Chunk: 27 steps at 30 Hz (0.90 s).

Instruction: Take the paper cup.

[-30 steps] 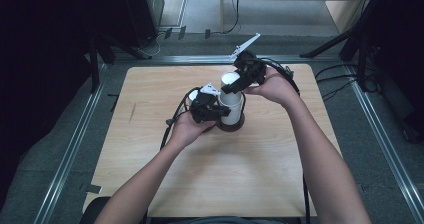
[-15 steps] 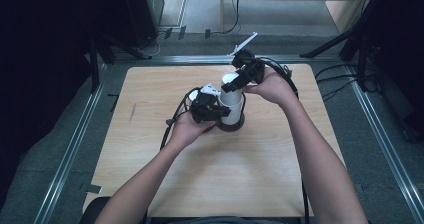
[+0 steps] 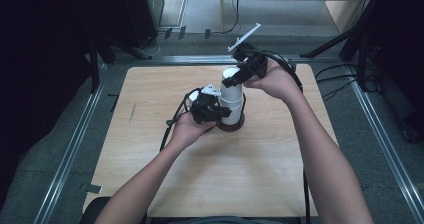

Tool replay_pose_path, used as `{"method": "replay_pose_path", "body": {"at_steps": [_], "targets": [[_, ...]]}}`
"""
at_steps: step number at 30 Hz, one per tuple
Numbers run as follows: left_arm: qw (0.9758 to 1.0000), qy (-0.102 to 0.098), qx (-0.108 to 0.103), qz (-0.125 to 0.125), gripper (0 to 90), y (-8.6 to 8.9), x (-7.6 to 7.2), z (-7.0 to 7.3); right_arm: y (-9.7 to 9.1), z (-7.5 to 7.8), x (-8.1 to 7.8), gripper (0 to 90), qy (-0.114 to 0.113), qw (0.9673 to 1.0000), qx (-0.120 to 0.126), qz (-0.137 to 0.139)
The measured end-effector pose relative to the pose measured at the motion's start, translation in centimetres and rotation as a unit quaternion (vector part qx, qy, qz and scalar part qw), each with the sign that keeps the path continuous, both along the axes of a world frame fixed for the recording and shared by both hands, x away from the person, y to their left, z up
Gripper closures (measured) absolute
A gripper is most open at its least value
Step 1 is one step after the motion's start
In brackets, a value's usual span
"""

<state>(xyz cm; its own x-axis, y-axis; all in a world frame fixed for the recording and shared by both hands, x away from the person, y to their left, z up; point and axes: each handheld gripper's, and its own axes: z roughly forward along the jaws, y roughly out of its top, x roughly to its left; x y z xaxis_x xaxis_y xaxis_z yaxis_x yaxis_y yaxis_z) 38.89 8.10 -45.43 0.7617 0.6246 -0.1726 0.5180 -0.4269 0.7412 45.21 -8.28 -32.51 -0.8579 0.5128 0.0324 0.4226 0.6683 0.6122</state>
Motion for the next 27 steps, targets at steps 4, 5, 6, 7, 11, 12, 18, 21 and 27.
{"method": "replay_pose_path", "body": {"at_steps": [4, 5, 6, 7, 11, 12, 18, 21, 27], "targets": [[1.0, 0.0, -0.002, 0.001, 81.1, 0.0, 0.0, -0.1, -0.2, 0.9, -0.2, 33.0, -0.001, 1.0, 0.0, 0.001], [1.0, 0.0, -0.001, 0.001, 81.0, 0.0, 0.0, -0.1, -0.3, 1.1, -0.2, 33.0, -0.003, 1.0, 0.0, 0.001], [1.0, 0.0, -0.002, 0.001, 81.0, 0.0, 0.0, -0.1, -0.3, 1.3, -0.3, 33.0, -0.004, 1.0, 0.0, 0.003], [1.0, 0.0, -0.003, 0.001, 80.9, 0.0, 0.0, -0.1, -0.4, 1.6, -0.4, 33.0, -0.004, 1.0, 0.0, 0.001], [1.0, -0.002, -0.002, 0.0, 80.3, 0.0, 0.0, -0.1, -0.6, 2.6, -0.9, 33.0, -0.016, 0.9999, 0.001, 0.004], [1.0, -0.002, -0.002, 0.0, 80.3, 0.0, 0.0, -0.1, -0.6, 2.8, -1.0, 33.0, -0.018, 0.9998, 0.002, 0.003], [1.0, -0.003, -0.004, 0.0, 79.8, 0.0, -0.1, -0.1, -0.9, 4.3, -1.9, 33.0, -0.032, 0.9994, -0.004, 0.011], [1.0, -0.002, -0.004, -0.001, 79.6, 0.0, -0.1, -0.1, -1.3, 5.0, -2.4, 33.1, -0.037, 0.9992, -0.006, 0.015], [1.0, -0.002, -0.005, -0.004, 77.4, 0.0, -0.1, -0.1, -2.1, 5.3, -3.3, 33.4, -0.036, 0.9989, -0.02, 0.022]]}}
